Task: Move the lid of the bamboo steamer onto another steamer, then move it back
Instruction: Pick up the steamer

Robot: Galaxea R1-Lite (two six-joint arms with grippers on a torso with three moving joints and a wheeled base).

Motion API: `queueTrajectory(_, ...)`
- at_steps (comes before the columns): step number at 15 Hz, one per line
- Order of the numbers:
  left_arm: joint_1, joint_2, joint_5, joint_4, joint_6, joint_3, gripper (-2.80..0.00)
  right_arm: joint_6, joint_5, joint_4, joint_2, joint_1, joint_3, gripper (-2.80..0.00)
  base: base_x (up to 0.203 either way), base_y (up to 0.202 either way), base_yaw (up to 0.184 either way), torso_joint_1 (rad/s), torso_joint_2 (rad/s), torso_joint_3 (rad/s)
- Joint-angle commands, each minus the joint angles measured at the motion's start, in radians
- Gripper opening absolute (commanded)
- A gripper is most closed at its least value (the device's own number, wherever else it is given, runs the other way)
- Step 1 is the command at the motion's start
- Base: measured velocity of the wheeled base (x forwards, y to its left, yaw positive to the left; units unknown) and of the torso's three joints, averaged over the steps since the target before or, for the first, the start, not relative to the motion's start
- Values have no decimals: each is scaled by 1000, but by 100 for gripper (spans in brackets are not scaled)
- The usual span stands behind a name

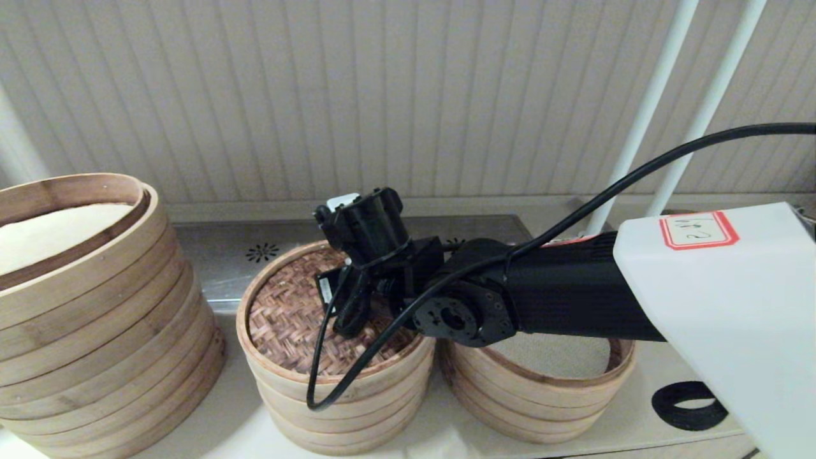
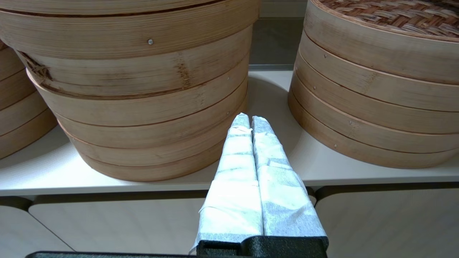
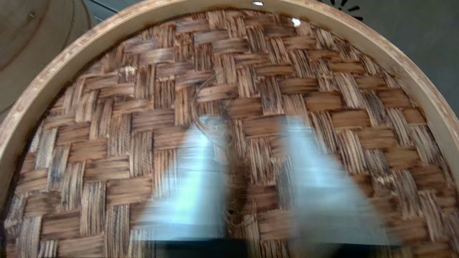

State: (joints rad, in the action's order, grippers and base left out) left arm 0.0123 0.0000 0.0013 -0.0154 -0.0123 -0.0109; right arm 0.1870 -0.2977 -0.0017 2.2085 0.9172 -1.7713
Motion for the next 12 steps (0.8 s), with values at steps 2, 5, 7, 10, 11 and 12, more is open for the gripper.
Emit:
queueTrajectory(2,0,2,0,0,0,0,-280,2,-3,0,-3,2,0,-280,0,0,0,0,0,0)
queueTrajectory(5,0,2,0,0,0,0,-280,1,-3,0,-6,0,-2,-280,0,0,0,0,0,0)
queueTrajectory(7,0,2,0,0,0,0,-280,2,-3,0,-12,0,-2,-280,0,0,0,0,0,0)
queueTrajectory(10,0,2,0,0,0,0,-280,0,-12,2,-31,-4,-10,-280,0,0,0,0,0,0)
queueTrajectory(11,0,2,0,0,0,0,-280,-4,-17,3,-42,-5,-10,-280,0,0,0,0,0,0)
queueTrajectory(12,0,2,0,0,0,0,-280,-10,-20,3,-52,-6,-10,-280,0,0,0,0,0,0)
